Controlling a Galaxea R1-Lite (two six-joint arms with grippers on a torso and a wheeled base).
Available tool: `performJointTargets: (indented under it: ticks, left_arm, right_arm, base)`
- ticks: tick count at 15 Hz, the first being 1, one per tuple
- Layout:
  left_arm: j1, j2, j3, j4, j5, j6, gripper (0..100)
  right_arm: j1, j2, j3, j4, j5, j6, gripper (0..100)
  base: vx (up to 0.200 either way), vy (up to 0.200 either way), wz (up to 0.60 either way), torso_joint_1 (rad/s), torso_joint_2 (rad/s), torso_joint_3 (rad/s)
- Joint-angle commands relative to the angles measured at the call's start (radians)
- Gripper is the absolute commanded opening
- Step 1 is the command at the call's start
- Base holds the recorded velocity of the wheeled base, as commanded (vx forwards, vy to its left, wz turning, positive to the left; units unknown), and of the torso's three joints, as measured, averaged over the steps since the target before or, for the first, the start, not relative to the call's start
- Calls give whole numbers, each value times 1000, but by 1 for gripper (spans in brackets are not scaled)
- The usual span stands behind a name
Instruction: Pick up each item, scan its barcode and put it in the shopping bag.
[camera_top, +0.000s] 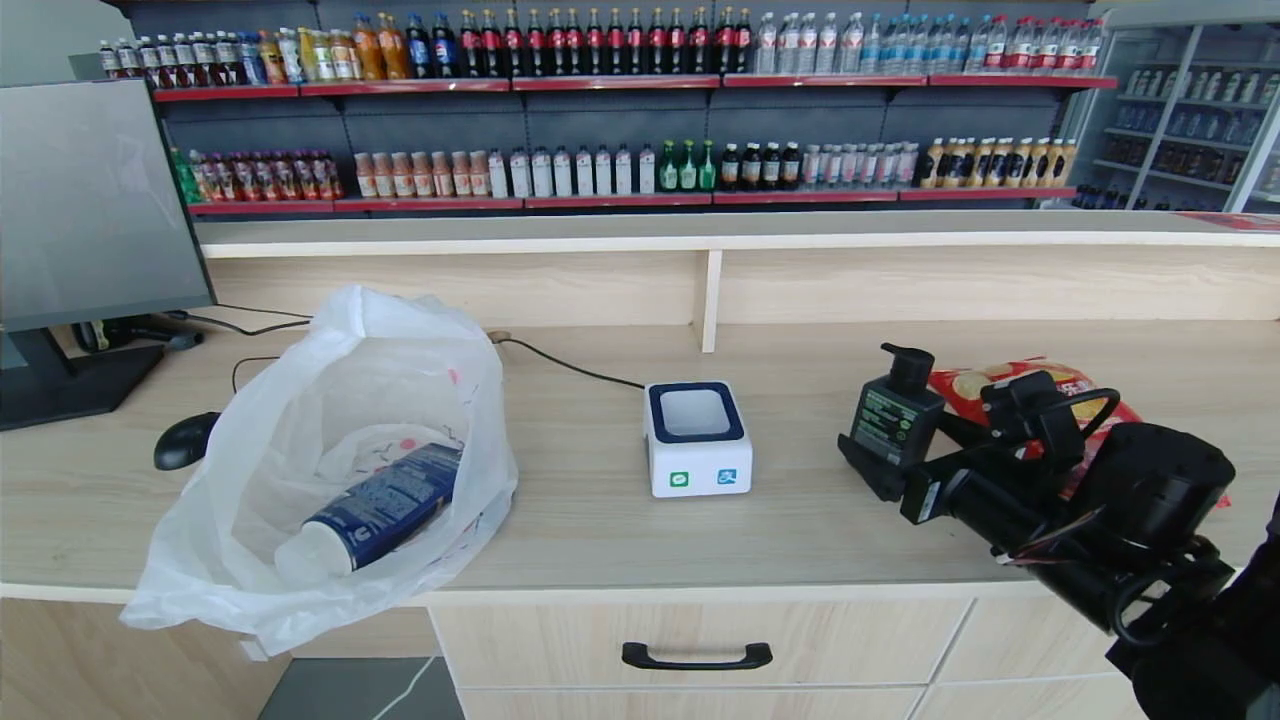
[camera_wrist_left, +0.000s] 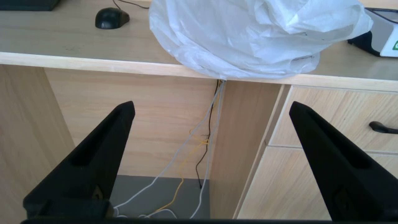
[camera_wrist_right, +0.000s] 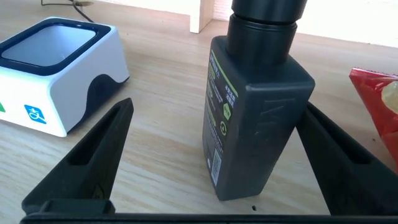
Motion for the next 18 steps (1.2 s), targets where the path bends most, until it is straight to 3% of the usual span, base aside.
performJointTargets:
  ticks: [1,9,18]
  left_arm:
    - [0,0,0,0,0,0,100]
    - [0,0,0,0,0,0,100]
    - [0,0,0,0,0,0,100]
  right_arm:
    - [-5,37,-40,-1,9,9,100]
    - [-82,110,-123,-1,119,-11,100]
    - [-94,149,-159,-1,123,-24,100]
  base:
    - [0,0,0,0,0,0]
    - [0,0,0,0,0,0]
    - [0,0,0,0,0,0]
